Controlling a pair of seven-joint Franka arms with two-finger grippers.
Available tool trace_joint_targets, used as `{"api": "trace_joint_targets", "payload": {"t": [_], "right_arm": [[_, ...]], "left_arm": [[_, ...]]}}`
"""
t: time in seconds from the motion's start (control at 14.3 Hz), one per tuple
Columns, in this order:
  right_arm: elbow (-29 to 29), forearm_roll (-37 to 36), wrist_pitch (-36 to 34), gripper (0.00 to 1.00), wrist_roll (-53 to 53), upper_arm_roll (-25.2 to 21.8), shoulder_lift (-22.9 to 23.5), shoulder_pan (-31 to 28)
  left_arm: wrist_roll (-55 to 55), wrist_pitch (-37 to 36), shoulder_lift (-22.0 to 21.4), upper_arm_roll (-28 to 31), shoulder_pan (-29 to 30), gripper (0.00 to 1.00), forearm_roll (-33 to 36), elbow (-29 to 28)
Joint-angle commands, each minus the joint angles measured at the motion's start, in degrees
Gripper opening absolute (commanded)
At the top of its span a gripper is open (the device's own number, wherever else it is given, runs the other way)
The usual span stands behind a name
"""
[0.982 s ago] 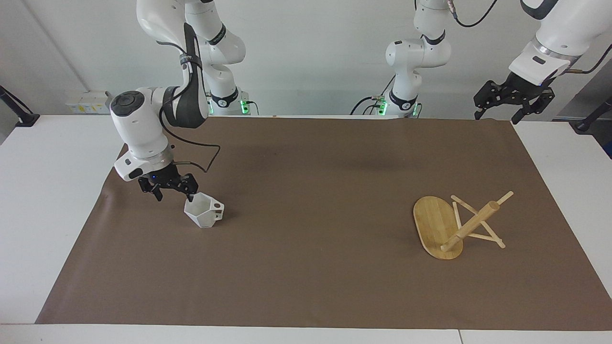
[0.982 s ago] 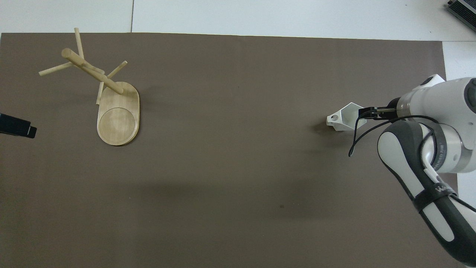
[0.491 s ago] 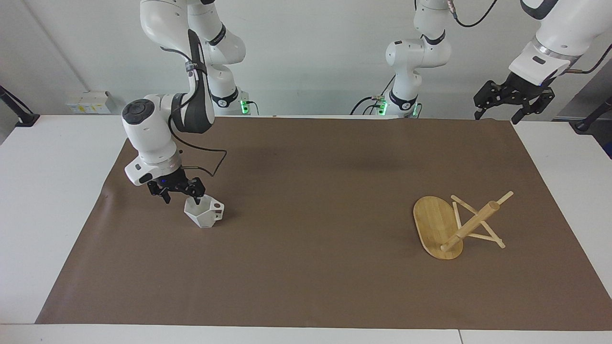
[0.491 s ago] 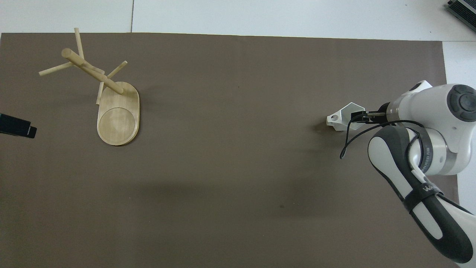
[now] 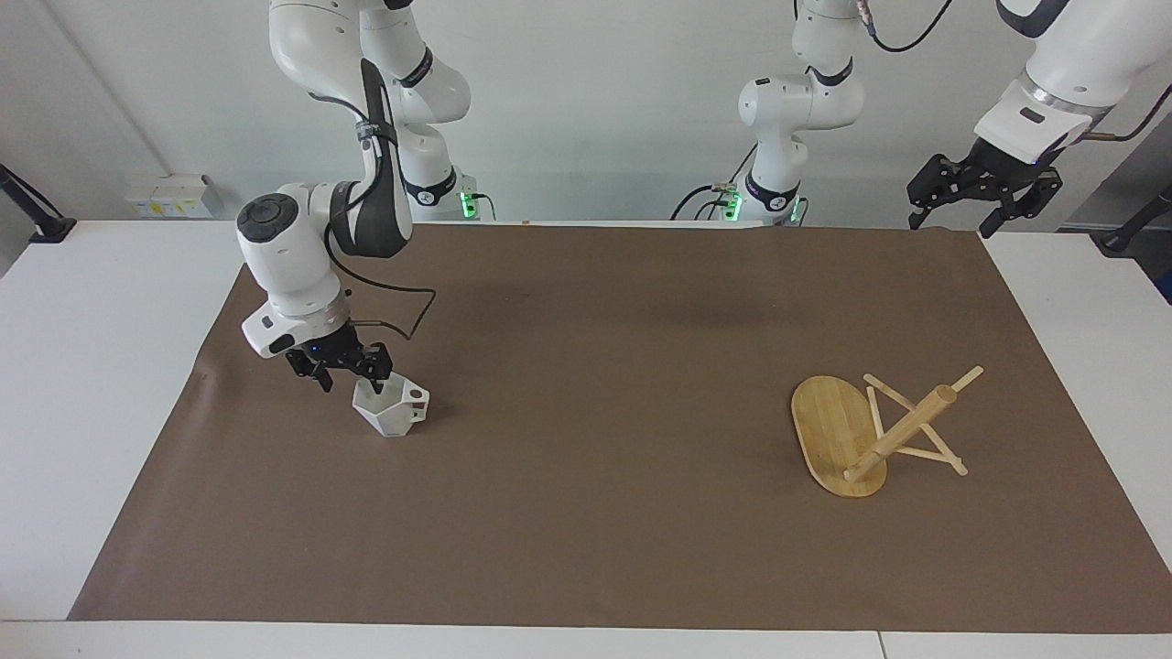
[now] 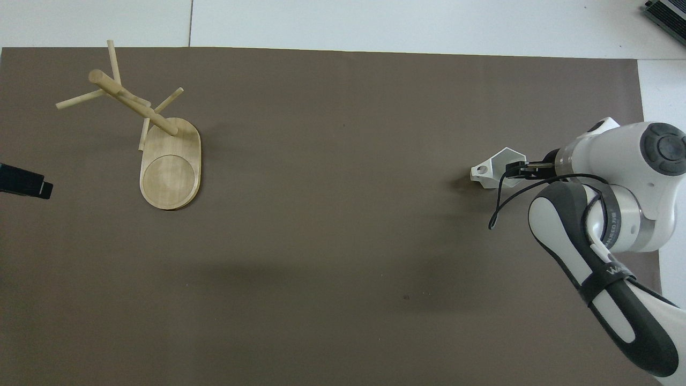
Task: Hang cup on rack
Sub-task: 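Close the right gripper on the white mug's rim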
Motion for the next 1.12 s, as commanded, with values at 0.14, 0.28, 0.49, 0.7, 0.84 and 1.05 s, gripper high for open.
{"api": "trace_joint_targets", "payload": {"t": [0.14, 0.28, 0.49, 0.7, 0.84, 1.05], "right_arm": [[-0.63, 1.04, 1.52, 0.57, 0.88, 0.38, -0.01, -0.17], [-0.63, 1.04, 1.52, 0.37, 0.97, 0.38, -0.01, -0.17], [-0.63, 1.04, 1.52, 0.06, 1.14, 0.73, -0.01, -0.17], [-0.54, 1.04, 1.52, 0.00, 2.19, 0.73, -0.01, -0.17], [-0.55, 1.04, 1.52, 0.00, 3.16, 0.82, -0.01, -0.17], [-0.20, 1.04, 1.00, 0.00, 3.43, 0.82, -0.01, -0.17]], "left_arm": [[0.69, 0.06, -0.79, -0.05, 0.53, 1.00, -0.46, -0.90], [0.69, 0.06, -0.79, -0.05, 0.53, 1.00, -0.46, -0.90], [0.69, 0.06, -0.79, -0.05, 0.53, 1.00, -0.46, -0.90], [0.69, 0.06, -0.79, -0.05, 0.53, 1.00, -0.46, -0.90], [0.69, 0.06, -0.79, -0.05, 0.53, 1.00, -0.46, -0.90], [0.69, 0.06, -0.79, -0.05, 0.53, 1.00, -0.46, -0.90]]}}
